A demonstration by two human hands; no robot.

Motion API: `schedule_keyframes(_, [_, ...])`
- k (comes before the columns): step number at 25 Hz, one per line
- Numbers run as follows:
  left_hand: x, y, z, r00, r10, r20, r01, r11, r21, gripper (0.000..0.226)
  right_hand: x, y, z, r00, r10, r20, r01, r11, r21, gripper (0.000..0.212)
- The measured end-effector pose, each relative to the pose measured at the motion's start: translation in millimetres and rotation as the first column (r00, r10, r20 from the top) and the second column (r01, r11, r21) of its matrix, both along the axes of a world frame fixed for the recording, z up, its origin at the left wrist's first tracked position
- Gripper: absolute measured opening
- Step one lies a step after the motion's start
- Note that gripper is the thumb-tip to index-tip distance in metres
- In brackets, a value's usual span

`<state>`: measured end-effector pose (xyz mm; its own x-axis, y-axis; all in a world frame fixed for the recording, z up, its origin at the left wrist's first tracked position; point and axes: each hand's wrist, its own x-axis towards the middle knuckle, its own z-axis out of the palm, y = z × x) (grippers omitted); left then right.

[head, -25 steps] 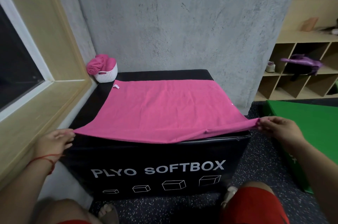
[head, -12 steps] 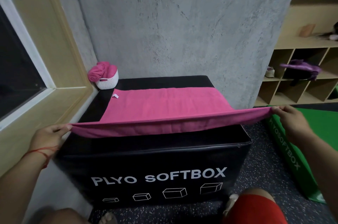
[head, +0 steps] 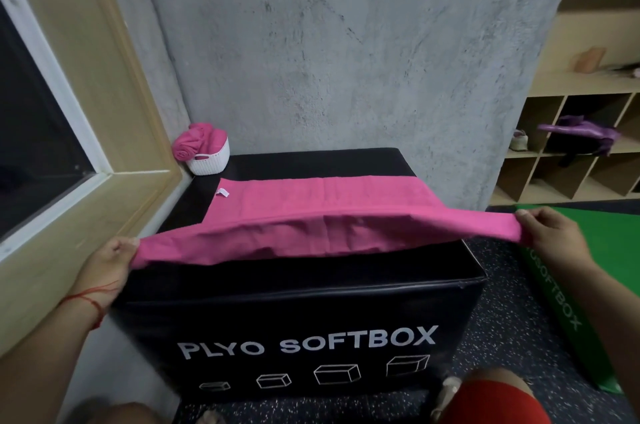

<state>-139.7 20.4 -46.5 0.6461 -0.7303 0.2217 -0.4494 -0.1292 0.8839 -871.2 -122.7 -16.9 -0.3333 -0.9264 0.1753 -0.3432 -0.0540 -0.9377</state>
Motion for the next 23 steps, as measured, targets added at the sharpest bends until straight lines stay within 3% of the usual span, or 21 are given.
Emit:
schedule_keyframes(4, [2.9, -6.9, 9.5, 0.999, 0.033, -0.029, -0.035, 0.996, -0.078, 0.027, -4.2, -12.6, -3.2, 0.996, -0.063, 0.066, 0.067, 0.996, -0.057, 0.035])
schedule_keyframes(7, [30.3, -23.2, -3.0, 0.999, 0.012, -0.036, -0.015, 0.997, -0.072, 0.032, -0.5, -27.6, -4.6, 0.997, -0.076, 0.030, 0.078, 0.993, -0.088, 0.025])
schedule_keyframes(13, [5.9, -59.5, 19.8, 0.999, 0.046, -0.022, -0.047, 0.998, -0.032, 0.029, 12.3, -74.3, -11.7, 0.988, -0.151, -0.011, 0.150, 0.986, -0.069, 0.032])
schedule_keyframes(23, [42.2, -240.3, 22.1, 0.996, 0.084, 0.041, -0.081, 0.995, -0.062, 0.024, 53.5, -241.3, -8.5, 0.976, -0.211, -0.059, 0.205, 0.974, -0.101, 0.025])
